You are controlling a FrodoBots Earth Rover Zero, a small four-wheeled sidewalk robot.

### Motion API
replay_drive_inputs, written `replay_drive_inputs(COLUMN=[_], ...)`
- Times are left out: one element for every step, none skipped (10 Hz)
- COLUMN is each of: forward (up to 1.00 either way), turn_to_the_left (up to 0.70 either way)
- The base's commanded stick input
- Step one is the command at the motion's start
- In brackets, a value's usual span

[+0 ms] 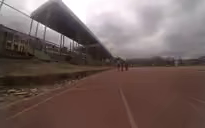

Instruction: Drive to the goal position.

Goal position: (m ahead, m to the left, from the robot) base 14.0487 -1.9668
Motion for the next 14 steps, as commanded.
replay_drive_inputs(forward=[1.00, 1.00, 1.00, 1.00, 1.00, 1.00, 1.00, 1.00, 1.00, 1.00, 1.00, 1.00, 1.00, 1.00], turn_to_the_left=[-0.27, -0.27, -0.11, 0.00, 0.00, 0.00, 0.00, 0.00, -0.07, -0.23, -0.15, 0.00, 0.00, 0.00])
